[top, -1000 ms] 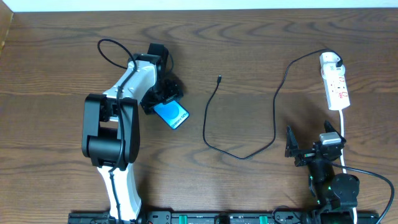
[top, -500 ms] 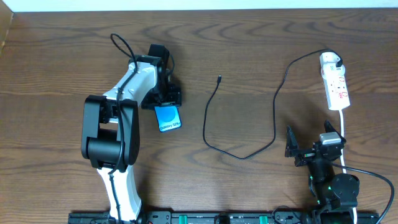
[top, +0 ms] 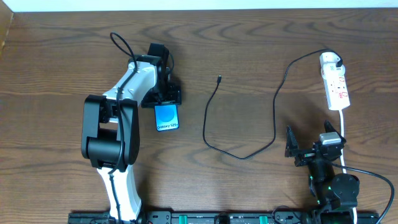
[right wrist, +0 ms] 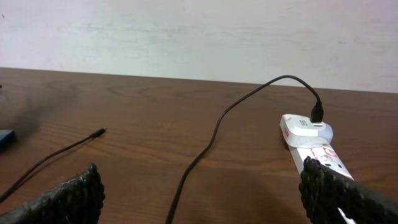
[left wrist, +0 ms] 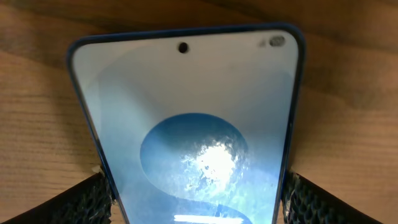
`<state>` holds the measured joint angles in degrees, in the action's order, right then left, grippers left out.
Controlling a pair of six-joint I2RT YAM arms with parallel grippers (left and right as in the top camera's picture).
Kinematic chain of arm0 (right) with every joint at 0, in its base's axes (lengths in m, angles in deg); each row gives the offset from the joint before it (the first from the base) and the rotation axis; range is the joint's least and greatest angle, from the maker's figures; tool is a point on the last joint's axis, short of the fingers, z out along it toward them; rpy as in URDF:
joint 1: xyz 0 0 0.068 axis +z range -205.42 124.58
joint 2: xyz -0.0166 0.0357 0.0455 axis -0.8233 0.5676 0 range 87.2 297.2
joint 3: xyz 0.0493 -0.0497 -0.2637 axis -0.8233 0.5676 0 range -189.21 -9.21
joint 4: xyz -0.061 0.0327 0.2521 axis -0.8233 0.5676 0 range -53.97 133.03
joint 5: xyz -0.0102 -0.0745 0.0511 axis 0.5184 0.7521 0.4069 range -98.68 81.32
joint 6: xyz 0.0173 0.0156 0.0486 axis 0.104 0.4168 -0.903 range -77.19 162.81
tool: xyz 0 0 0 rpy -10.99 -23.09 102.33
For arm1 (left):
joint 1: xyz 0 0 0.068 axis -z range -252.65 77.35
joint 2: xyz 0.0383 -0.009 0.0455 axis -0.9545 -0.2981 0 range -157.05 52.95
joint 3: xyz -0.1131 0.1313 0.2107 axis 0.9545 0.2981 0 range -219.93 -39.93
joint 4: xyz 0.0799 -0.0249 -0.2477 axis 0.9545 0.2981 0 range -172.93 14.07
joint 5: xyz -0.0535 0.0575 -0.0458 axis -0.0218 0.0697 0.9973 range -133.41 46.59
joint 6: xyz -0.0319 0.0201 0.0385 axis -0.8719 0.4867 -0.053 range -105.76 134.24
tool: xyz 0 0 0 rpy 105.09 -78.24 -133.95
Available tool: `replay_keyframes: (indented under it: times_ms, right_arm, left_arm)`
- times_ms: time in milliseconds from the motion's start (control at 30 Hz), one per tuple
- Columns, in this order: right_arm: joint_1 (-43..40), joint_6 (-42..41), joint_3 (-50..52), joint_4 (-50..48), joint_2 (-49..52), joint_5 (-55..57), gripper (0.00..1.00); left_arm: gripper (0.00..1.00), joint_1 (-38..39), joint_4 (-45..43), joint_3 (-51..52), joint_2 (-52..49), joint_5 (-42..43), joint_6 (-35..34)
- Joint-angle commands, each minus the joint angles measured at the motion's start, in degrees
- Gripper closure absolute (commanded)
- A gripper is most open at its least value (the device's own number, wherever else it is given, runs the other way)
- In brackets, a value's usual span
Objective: Plug charger to phone and switch on socket
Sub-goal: 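Lower the left gripper and grasp the phone's top edge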
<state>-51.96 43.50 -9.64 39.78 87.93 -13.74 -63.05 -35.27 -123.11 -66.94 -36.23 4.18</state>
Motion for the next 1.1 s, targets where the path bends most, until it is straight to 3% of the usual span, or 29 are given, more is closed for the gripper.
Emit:
replay_keyframes:
  times_ms: [0,267,633,1067]
  right_arm:
    - [0.33,0.22,0.11,0.2,-0.2,0.44,0.01]
    - [0.33,0.22,0.11,0.2,-0.2,0.44,0.01]
    - [0.33,0.22,0.11,0.2,-0.2,0.44,0.01]
    - [0.33,0.22,0.11,0.2,-0.2,0.44,0.01]
  left_arm:
    - [0.15,0.09,0.94,1.25,-3.72,2.67,-6.4]
    - [0.08,0.09,3.34,1.25,-3.72,2.6,-1.6]
    - [0.08,0.15,4.35,1.25,-3.72,-3.76,-3.37]
    - [0.08,4.5,2.49,1.27,-3.72,-3.82,-3.76]
